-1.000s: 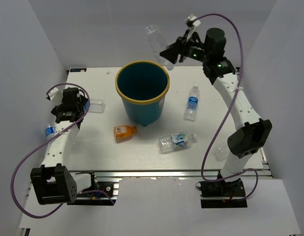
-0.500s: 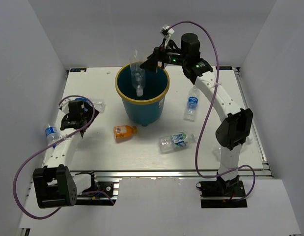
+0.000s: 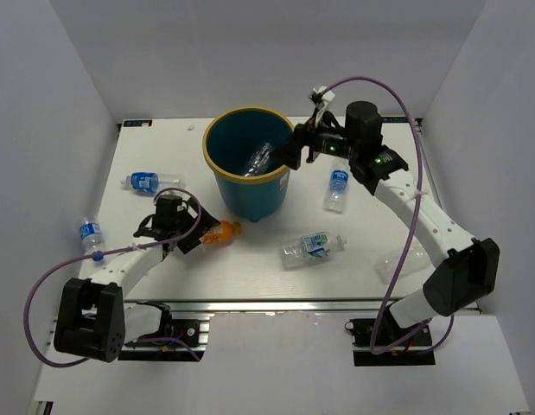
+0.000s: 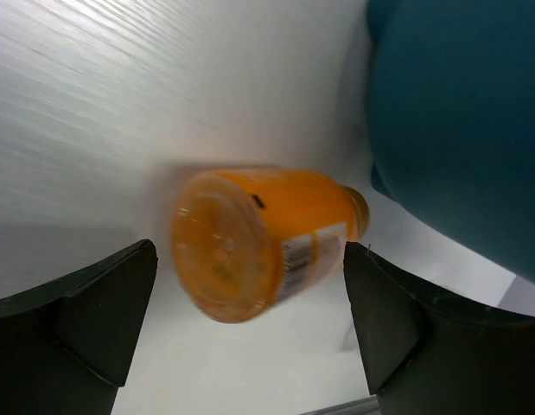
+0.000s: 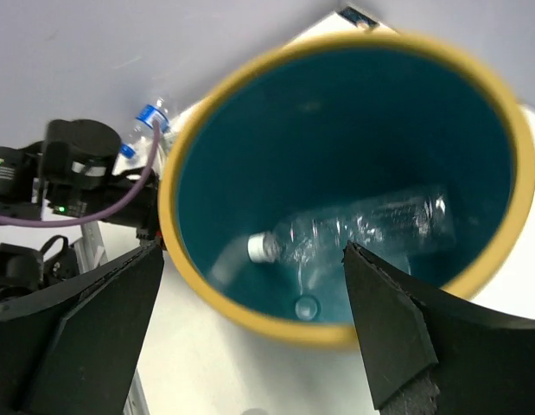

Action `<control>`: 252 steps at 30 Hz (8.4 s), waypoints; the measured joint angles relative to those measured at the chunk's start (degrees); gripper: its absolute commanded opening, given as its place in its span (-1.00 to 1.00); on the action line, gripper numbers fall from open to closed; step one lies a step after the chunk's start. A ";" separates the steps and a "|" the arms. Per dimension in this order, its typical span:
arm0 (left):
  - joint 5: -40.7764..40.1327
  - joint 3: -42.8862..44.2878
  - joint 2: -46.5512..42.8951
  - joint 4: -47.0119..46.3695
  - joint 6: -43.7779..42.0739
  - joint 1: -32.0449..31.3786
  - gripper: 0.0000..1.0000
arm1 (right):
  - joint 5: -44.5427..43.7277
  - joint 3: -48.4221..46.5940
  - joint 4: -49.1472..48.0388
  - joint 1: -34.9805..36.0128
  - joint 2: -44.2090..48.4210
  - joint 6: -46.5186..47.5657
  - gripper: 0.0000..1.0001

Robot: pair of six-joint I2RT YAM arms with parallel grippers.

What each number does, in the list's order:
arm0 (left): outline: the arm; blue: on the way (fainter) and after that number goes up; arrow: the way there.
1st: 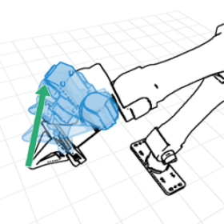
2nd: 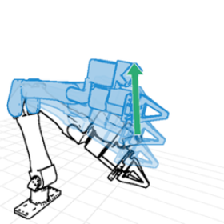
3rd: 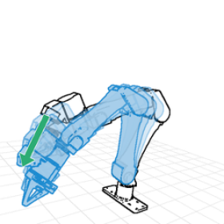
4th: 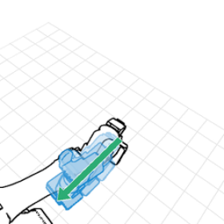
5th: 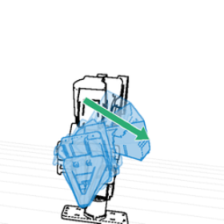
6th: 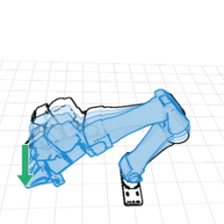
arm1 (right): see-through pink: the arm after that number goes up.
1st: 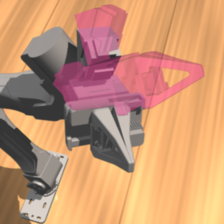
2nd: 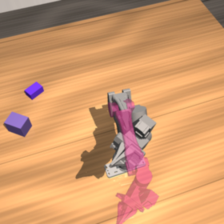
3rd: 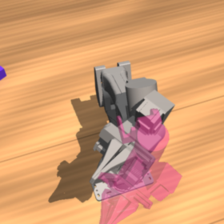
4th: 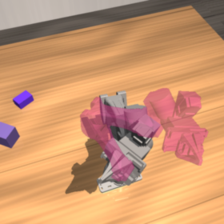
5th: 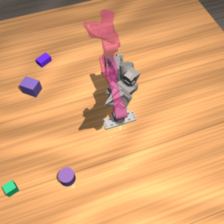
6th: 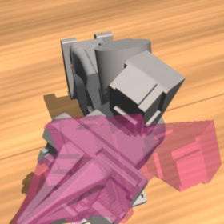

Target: Put the plastic bottles in the bin

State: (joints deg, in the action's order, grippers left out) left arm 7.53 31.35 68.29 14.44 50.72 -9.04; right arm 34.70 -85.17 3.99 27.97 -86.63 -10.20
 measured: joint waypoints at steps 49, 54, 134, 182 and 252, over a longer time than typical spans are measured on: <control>-36.72 18.29 -19.02 19.63 8.63 -6.19 -1.00 | -33.44 30.82 -3.61 -0.15 28.15 -2.49 0.79; -47.52 25.79 -22.82 21.59 9.14 -6.16 -1.00 | -36.04 32.26 -3.85 -0.15 28.22 -2.93 0.79; -34.84 27.19 6.27 11.34 -6.88 14.43 0.96 | -31.98 -2.29 -11.85 -6.23 -2.86 -2.29 -0.55; -13.99 46.29 48.63 -4.52 -3.23 20.61 0.50 | -42.49 31.54 -6.08 1.70 28.52 1.62 0.79; -30.62 30.69 -0.37 1.36 -13.29 9.01 0.96 | -31.65 66.34 -7.37 -3.50 29.75 -43.30 0.79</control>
State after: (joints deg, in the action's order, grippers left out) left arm -23.09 62.04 67.92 15.79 37.43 -0.03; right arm 3.05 -18.83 -3.38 24.47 -56.88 -53.49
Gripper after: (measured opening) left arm 0.983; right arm 0.895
